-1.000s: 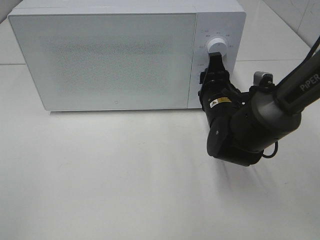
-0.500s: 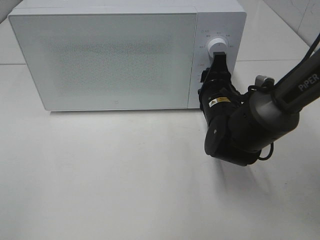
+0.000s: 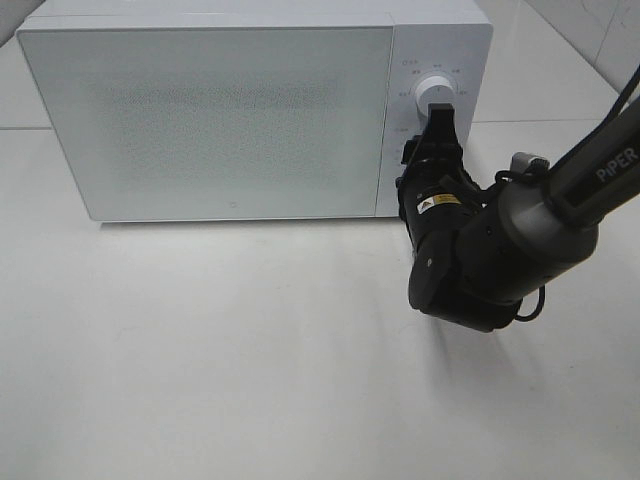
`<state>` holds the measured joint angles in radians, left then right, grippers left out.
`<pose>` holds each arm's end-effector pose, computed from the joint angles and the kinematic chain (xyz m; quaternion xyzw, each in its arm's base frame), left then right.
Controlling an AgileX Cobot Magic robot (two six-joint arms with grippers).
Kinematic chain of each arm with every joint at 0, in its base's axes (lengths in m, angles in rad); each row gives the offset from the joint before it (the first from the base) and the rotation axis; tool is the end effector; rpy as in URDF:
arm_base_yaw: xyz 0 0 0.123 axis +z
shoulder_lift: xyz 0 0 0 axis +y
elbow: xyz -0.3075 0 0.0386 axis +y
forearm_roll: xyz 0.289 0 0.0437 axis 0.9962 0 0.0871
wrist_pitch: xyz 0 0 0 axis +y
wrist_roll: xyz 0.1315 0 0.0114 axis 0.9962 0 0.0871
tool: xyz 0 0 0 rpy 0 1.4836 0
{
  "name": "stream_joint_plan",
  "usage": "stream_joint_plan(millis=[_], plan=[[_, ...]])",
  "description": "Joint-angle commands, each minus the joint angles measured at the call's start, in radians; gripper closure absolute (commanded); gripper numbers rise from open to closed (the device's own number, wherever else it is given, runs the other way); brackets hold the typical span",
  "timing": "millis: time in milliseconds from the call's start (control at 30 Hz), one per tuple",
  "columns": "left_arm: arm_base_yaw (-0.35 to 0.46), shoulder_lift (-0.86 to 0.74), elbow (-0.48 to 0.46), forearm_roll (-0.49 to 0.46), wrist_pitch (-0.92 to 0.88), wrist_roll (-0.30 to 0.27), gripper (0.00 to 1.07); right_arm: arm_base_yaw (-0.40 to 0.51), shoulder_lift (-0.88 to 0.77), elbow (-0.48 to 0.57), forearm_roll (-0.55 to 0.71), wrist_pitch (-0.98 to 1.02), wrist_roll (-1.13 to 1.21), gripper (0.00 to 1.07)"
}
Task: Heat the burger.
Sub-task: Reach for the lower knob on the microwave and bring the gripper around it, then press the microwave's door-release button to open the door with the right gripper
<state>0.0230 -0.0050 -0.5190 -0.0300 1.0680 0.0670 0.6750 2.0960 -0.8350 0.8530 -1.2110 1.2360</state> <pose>0.0391 -0.0026 0.2842 0.0195 0.8485 0.0088 0.5287 0.3784 0.1837 0.0963 0.5399 0.5018 0.4409 0.5122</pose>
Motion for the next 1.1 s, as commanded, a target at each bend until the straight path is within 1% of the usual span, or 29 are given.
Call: stream_joint_plan(millis=[33, 67, 100, 133, 167, 200, 233, 267, 300, 333, 367, 400, 500, 567, 667, 700, 767, 867, 933, 1033, 1100], plan=[[0.001, -0.015, 0.003, 0.001, 0.002, 0.001, 0.07, 0.012, -0.015, -0.045, -0.177, -0.187, 0.016, 0.78], [0.001, -0.015, 0.003, 0.001, 0.002, 0.001, 0.07, 0.012, -0.015, -0.045, -0.177, -0.187, 0.016, 0.78], [0.001, -0.015, 0.003, 0.001, 0.002, 0.001, 0.07, 0.012, -0.015, -0.045, -0.149, -0.187, 0.016, 0.68], [0.001, -0.015, 0.003, 0.001, 0.002, 0.001, 0.07, 0.012, -0.015, -0.045, -0.136, -0.187, 0.015, 0.62], [0.001, -0.015, 0.003, 0.001, 0.002, 0.001, 0.07, 0.012, -0.015, -0.045, -0.136, -0.187, 0.015, 0.62], [0.001, -0.015, 0.003, 0.001, 0.002, 0.001, 0.07, 0.012, -0.015, -0.045, -0.123, -0.186, 0.010, 0.51], [0.001, -0.015, 0.003, 0.001, 0.002, 0.001, 0.07, 0.012, -0.015, -0.045, -0.123, -0.186, 0.010, 0.51], [0.001, -0.015, 0.003, 0.001, 0.002, 0.001, 0.07, 0.012, -0.015, -0.045, -0.120, -0.186, -0.004, 0.42], [0.001, -0.015, 0.003, 0.001, 0.002, 0.001, 0.07, 0.012, -0.016, -0.045, -0.120, -0.185, -0.013, 0.38], [0.001, -0.015, 0.003, 0.001, 0.002, 0.001, 0.07, 0.012, -0.016, -0.045, -0.120, -0.185, -0.013, 0.38], [0.001, -0.015, 0.003, 0.001, 0.002, 0.001, 0.07, 0.012, -0.027, -0.038, -0.122, -0.165, -0.032, 0.32], [0.001, -0.015, 0.003, 0.001, 0.002, 0.001, 0.07, 0.014, -0.045, -0.019, -0.123, -0.140, -0.052, 0.30], [0.001, -0.015, 0.003, 0.001, 0.002, 0.001, 0.07, 0.015, -0.057, -0.005, -0.120, -0.127, -0.063, 0.30], [0.001, -0.015, 0.003, 0.001, 0.002, 0.001, 0.07, 0.015, -0.077, 0.026, -0.123, -0.076, -0.085, 0.32], [0.001, -0.015, 0.003, 0.001, 0.002, 0.001, 0.07, 0.015, -0.083, 0.054, -0.142, -0.027, -0.085, 0.32], [0.001, -0.015, 0.003, 0.001, 0.002, 0.001, 0.07, 0.015, -0.083, 0.054, -0.142, -0.027, -0.085, 0.32], [0.001, -0.015, 0.003, 0.001, 0.002, 0.001, 0.07, 0.015, -0.099, 0.092, -0.152, -0.014, -0.098, 0.32], [0.001, -0.015, 0.003, 0.001, 0.002, 0.001, 0.07, 0.015, -0.109, 0.101, -0.157, -0.008, -0.103, 0.32], [0.001, -0.015, 0.003, 0.001, 0.002, 0.001, 0.07, 0.015, -0.154, 0.143, -0.180, 0.067, -0.172, 0.32], [0.001, -0.015, 0.003, 0.001, 0.002, 0.001, 0.07, 0.015, -0.168, 0.153, -0.189, 0.097, -0.196, 0.32], [0.001, -0.015, 0.003, 0.001, 0.002, 0.001, 0.07, 0.012, -0.232, 0.181, -0.239, 0.223, -0.300, 0.32]])
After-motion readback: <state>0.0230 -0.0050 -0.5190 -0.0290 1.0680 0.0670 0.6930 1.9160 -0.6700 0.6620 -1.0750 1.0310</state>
